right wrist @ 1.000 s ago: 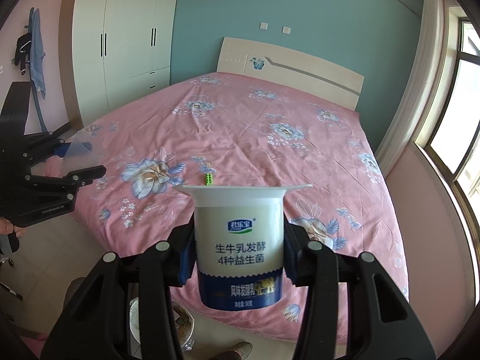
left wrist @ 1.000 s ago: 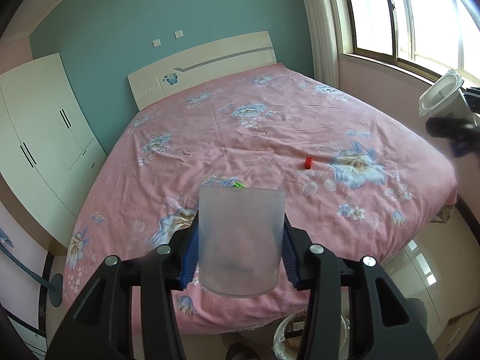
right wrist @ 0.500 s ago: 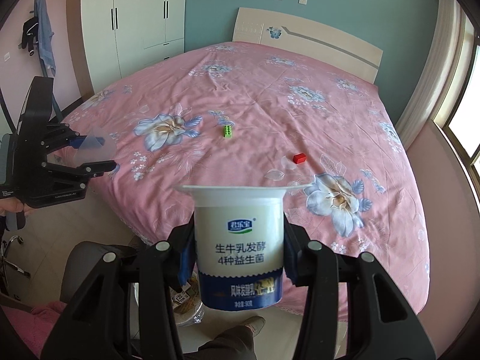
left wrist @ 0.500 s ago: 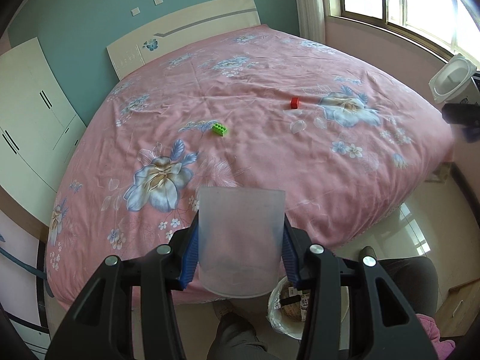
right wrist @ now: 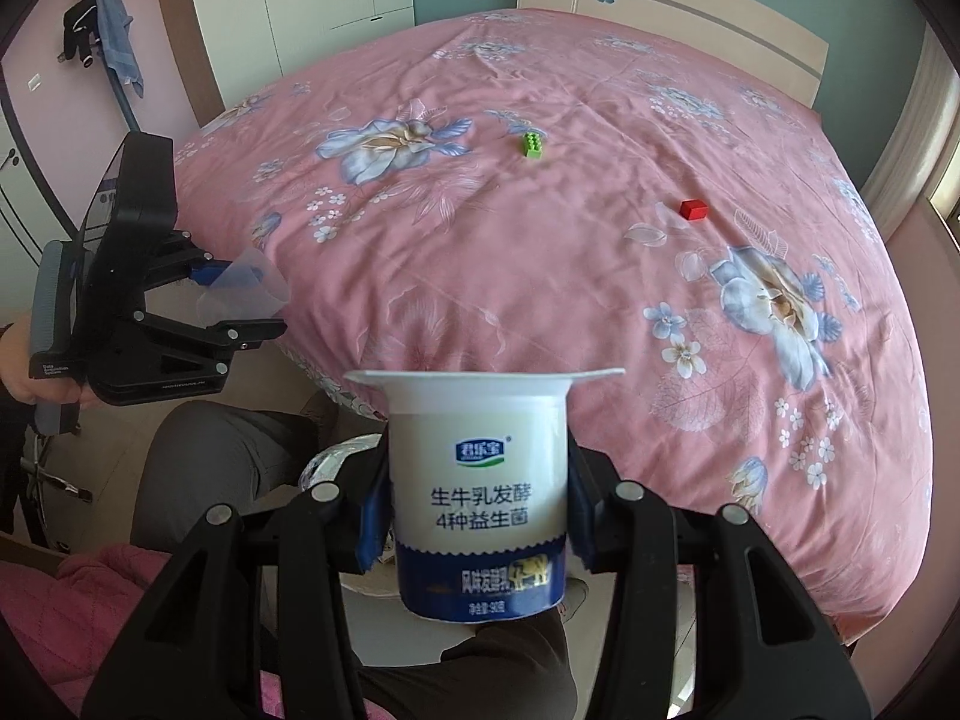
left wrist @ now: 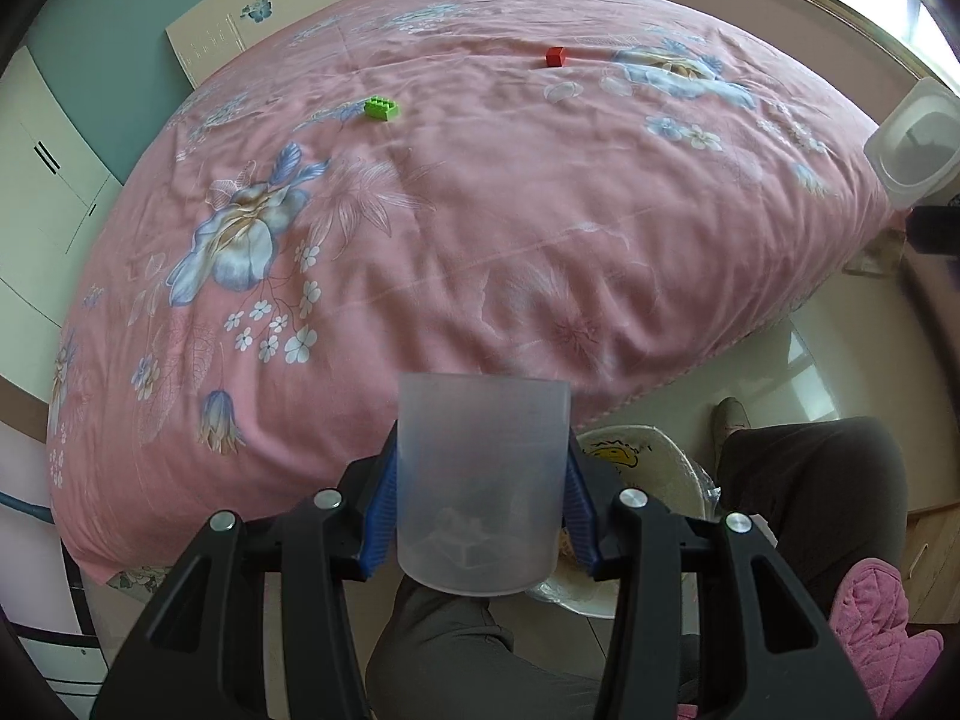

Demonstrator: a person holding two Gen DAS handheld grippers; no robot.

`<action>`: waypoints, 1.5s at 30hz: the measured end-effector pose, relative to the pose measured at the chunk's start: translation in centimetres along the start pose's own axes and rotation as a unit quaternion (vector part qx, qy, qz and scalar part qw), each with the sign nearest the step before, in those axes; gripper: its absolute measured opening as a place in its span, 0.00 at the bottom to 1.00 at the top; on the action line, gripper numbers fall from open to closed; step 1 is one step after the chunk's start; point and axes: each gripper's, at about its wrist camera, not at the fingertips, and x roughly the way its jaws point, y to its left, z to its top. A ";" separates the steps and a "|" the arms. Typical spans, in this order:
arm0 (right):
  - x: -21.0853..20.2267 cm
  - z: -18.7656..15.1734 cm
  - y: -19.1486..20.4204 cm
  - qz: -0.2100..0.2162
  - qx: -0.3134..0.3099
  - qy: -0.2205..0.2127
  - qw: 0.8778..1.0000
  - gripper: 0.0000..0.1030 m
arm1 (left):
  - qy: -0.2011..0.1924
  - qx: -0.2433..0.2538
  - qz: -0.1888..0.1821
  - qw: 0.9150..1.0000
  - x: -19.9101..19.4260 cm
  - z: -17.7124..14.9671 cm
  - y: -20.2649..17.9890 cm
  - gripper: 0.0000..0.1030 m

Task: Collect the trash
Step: 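Carry the clear cup with the left tool while the right tool carries the yogurt cup to the bin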

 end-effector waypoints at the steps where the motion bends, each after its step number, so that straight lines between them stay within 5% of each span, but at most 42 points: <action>1: 0.8 -0.4 0.2 0.004 0.000 0.007 1.000 0.46 | 0.009 -0.002 -0.006 1.000 0.8 -0.6 -0.2 0.48; 18: 14.6 -7.9 4.3 0.074 0.011 0.125 0.989 0.46 | 0.114 -0.035 -0.064 0.991 11.9 -6.6 -3.0 0.47; 32: 23.5 -12.7 5.5 0.093 0.035 0.190 0.977 0.46 | 0.188 -0.075 -0.111 0.973 19.7 -9.7 -5.5 0.47; 45: 31.8 -16.5 5.6 0.129 0.091 0.265 0.951 0.46 | 0.253 -0.122 -0.142 0.949 26.3 -11.2 -6.7 0.48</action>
